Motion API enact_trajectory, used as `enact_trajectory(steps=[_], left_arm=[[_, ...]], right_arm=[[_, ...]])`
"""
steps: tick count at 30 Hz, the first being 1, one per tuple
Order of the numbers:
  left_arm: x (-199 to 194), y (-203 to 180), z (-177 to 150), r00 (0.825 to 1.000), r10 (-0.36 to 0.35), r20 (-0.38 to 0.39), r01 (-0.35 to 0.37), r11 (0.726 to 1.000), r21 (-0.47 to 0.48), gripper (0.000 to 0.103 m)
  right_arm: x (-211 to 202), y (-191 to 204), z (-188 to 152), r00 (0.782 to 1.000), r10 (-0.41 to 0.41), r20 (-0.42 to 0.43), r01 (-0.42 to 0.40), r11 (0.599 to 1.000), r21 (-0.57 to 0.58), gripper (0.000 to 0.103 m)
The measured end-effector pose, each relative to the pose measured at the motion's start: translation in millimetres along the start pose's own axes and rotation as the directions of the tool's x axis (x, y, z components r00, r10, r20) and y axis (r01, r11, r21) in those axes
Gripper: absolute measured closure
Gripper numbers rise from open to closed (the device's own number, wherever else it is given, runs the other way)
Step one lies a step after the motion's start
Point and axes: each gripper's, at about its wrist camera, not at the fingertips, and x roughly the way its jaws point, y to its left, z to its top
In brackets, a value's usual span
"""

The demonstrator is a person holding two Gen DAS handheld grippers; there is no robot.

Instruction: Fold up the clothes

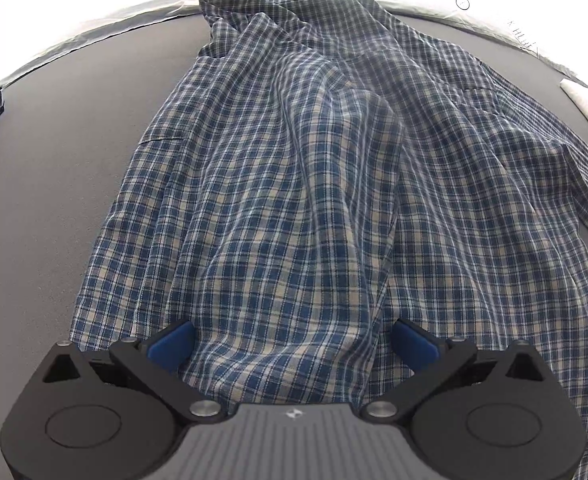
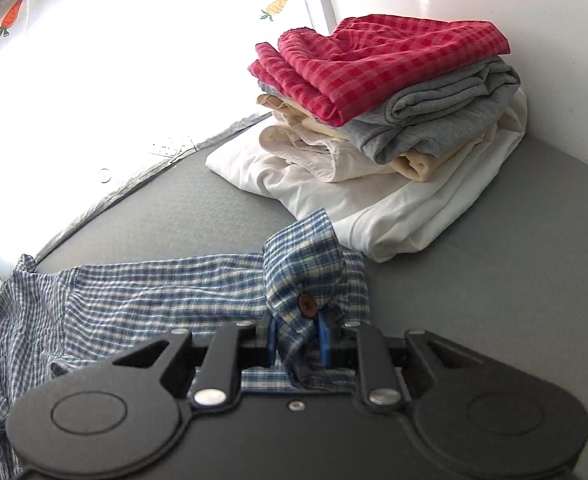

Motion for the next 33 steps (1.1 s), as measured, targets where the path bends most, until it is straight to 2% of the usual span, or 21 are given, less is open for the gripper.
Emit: enact_trajectory(steps=[2,3,5,6,7,8,9,10,11,12,13,14,15,16,18,21,24,28,31,33], left_arm=[[0.2,-0.1,0.0,1.0,-0.002,0.003,0.002,1.0,0.003,0.0],[0.4,-0.1,0.0,1.0,-0.003,0.003,0.003,1.0,0.004,0.0],[0.6,0.1,0.6,1.0,-0.006,0.004,0.006,1.0,0.008,0.0],[0.7,0.1,0.9,1.0,-0.007,0.004,0.007,1.0,0.01,0.0],[0.4,0.5,0.8,1.0,-0.009,0.005,0.009,1.0,0.013,0.0],[0.1,1.0,0.7,1.0,-0.01,0.006,0.01,1.0,0.015,0.0],[0.0,1.2,0.8,1.0,-0.012,0.007,0.012,1.0,0.018,0.0],[-0.1,1.3,0.6,1.0,-0.013,0.007,0.013,1.0,0.021,0.0],[-0.2,1.6,0.7,1.0,-0.015,0.007,0.015,1.0,0.023,0.0],[-0.3,2.0,0.7,1.0,-0.016,0.007,0.016,1.0,0.025,0.0],[-0.4,2.2,1.0,1.0,-0.017,0.007,0.017,0.999,0.028,0.0],[-0.2,2.4,1.6,1.0,-0.018,0.007,0.018,0.999,0.028,0.0],[0.0,2.7,2.2,1.0,-0.019,0.006,0.018,0.999,0.028,0.0],[0.2,3.0,2.8,1.0,-0.019,0.005,0.019,0.999,0.029,0.0],[0.9,3.8,4.5,1.0,-0.019,0.006,0.019,1.0,0.025,0.0],[1.6,4.0,7.7,1.0,-0.015,0.003,0.015,1.0,0.025,0.0],[-0.7,1.8,12.4,1.0,-0.011,0.007,0.011,0.999,0.043,0.0],[-18.5,-5.6,23.1,0.994,-0.059,0.096,0.051,0.995,0.091,0.0],[-35.9,-11.6,35.5,0.978,-0.109,0.175,0.09,0.989,0.113,0.0],[-43.8,-18.2,43.2,0.962,-0.177,0.208,0.153,0.98,0.125,0.0]], right_arm=[[0.4,27.7,-7.5,0.99,0.141,-0.031,-0.141,0.99,-0.016,0.083],[-0.4,44.8,-11.1,0.969,0.24,-0.058,-0.242,0.97,-0.016,0.083],[0.2,74.2,-20.9,0.906,0.404,-0.13,-0.406,0.914,0.005,0.082],[1.3,87.1,-26.9,0.865,0.471,-0.172,-0.474,0.88,0.025,0.081],[2.4,99.7,-32.8,0.823,0.528,-0.212,-0.532,0.846,0.041,0.076],[3.1,110.7,-38.4,0.805,0.537,-0.254,-0.55,0.835,0.02,0.066],[2.5,120.4,-43.8,0.808,0.516,-0.285,-0.545,0.838,-0.027,0.058],[0.1,127.8,-48.2,0.824,0.482,-0.298,-0.526,0.846,-0.086,0.049],[-2.7,132.0,-50.6,0.841,0.453,-0.297,-0.508,0.85,-0.141,0.045],[-5.4,135.6,-52.6,0.856,0.426,-0.294,-0.489,0.851,-0.191,0.044],[-7.4,136.2,-52.2,0.867,0.409,-0.284,-0.474,0.852,-0.221,0.037],[-9.4,134.6,-50.4,0.886,0.382,-0.261,-0.445,0.858,-0.255,0.024],[-9.5,131.0,-48.3,0.905,0.356,-0.232,-0.413,0.867,-0.28,0.018],[-9.3,127.6,-46.3,0.922,0.329,-0.204,-0.379,0.874,-0.304,0.013],[-6.1,120.6,-43.7,0.95,0.263,-0.166,-0.307,0.885,-0.351,0.012],[1.1,99.1,-40.9,0.982,0.149,-0.12,-0.184,0.911,-0.369,0.005],[7.4,77.5,-43.5,0.993,0.06,-0.103,-0.093,0.932,-0.351,0.003],[8.2,52.4,-53.8,0.998,0.003,-0.06,-0.025,0.928,-0.371,0.0],[10.3,39.1,-61.4,0.996,-0.012,-0.083,-0.019,0.93,-0.368,0.0],[13.5,32.2,-67.5,0.994,-0.025,-0.11,-0.017,0.933,-0.36,0.0]])
